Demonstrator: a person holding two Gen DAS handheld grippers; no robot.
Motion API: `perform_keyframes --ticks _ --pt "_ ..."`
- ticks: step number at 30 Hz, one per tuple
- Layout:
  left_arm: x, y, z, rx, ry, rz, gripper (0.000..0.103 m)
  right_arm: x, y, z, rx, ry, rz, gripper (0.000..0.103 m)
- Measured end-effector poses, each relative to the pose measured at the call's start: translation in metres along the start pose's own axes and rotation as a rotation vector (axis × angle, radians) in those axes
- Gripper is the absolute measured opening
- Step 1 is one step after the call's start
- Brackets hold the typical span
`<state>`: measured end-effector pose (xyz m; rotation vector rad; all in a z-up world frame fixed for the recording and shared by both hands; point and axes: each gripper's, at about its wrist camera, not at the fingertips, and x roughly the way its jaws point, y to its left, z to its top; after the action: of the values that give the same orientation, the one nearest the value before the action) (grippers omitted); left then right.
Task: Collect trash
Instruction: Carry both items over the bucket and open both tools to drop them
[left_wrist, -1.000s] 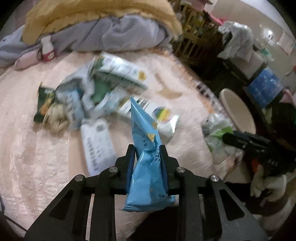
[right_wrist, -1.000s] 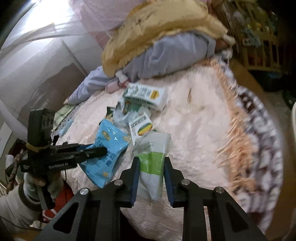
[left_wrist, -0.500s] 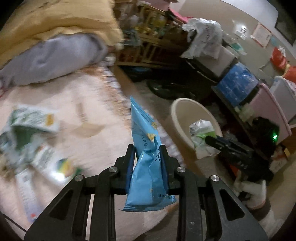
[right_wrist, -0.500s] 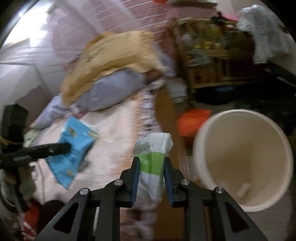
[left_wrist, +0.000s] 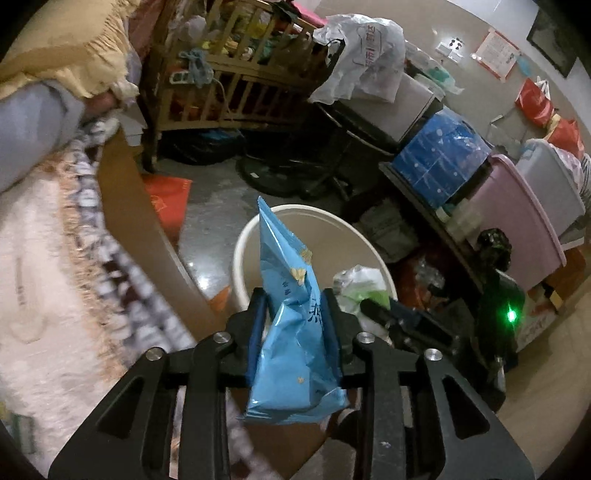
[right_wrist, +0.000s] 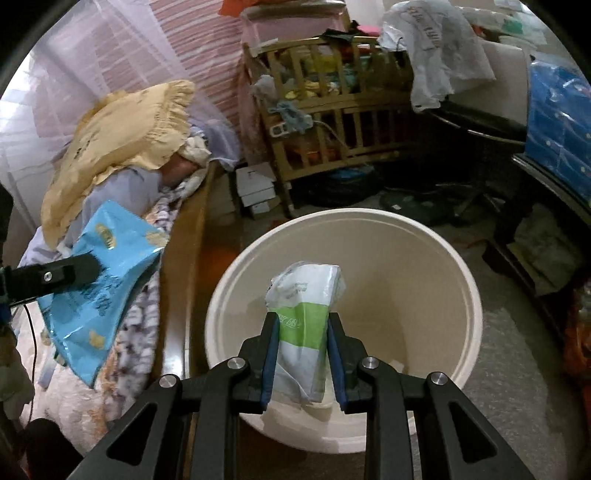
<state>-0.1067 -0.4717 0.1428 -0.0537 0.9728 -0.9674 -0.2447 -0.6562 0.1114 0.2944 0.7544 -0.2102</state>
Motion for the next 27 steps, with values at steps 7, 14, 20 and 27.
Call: perform_keyframes --ticks 7,14,20,27 --pt "0.021 -0.005 -0.003 -0.008 0.003 -0.030 0.060 0.003 -0.012 -0.001 0.027 -0.018 -0.051 0.049" --pt "-0.001 0.001 -0.012 0.039 -0.006 0.049 0.060 0.003 -0.005 -0.004 0.021 -0.010 -0.029 0.049" --pt "-0.027 0.019 -0.028 0.076 -0.026 0.181 0.060 0.005 0.012 -0.007 -0.004 0.002 0.000 0.050" --pt "-0.053 0.046 -0.045 0.079 -0.047 0.308 0.060 0.009 0.042 -0.016 -0.043 0.028 0.029 0.061"
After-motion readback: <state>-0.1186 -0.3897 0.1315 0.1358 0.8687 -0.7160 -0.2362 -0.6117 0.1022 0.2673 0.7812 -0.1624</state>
